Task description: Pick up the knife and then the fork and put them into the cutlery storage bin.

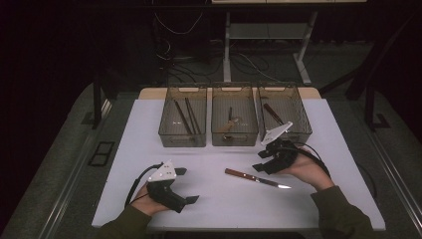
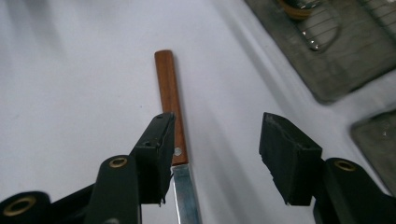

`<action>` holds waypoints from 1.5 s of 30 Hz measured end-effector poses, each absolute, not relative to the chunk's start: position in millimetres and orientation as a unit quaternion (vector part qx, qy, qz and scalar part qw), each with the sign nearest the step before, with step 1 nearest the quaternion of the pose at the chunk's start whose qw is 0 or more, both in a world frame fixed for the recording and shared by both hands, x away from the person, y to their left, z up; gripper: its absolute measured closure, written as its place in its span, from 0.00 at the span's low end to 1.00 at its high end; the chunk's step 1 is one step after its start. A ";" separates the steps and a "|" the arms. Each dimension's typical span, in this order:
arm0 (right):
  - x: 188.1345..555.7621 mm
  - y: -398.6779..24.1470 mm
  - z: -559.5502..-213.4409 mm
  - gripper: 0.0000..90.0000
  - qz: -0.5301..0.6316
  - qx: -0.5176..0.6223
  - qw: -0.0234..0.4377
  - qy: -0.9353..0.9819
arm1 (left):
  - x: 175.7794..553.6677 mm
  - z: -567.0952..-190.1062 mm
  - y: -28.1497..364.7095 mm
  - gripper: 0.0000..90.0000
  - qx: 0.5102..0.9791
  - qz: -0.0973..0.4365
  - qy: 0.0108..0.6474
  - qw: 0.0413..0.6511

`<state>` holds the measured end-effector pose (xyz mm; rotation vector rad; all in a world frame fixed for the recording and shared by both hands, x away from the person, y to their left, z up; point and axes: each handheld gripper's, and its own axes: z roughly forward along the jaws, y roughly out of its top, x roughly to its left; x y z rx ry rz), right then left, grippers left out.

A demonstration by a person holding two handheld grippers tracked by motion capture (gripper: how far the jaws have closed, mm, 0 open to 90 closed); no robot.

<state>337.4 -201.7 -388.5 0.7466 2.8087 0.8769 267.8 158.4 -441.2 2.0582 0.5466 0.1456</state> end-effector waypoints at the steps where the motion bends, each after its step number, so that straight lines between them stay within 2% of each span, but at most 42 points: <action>1: 337.1 -199.2 -390.0 0.51 0.279 0.244 0.054 0.927 | 267.8 -441.1 158.3 0.00 0.845 0.059 0.224 0.481; 18: 335.9 -164.3 -406.5 0.61 0.192 0.189 0.030 0.963 | 268.6 -442.3 157.3 0.00 0.847 0.058 0.224 0.478; 26: 336.9 -154.1 -412.2 0.71 0.158 0.181 0.029 0.970 | 268.7 -442.4 157.1 0.00 0.847 0.057 0.224 0.479; 45: 337.4 -142.3 -419.2 0.85 0.100 0.139 0.035 0.985 | 268.6 -443.1 156.0 0.00 0.847 0.056 0.223 0.479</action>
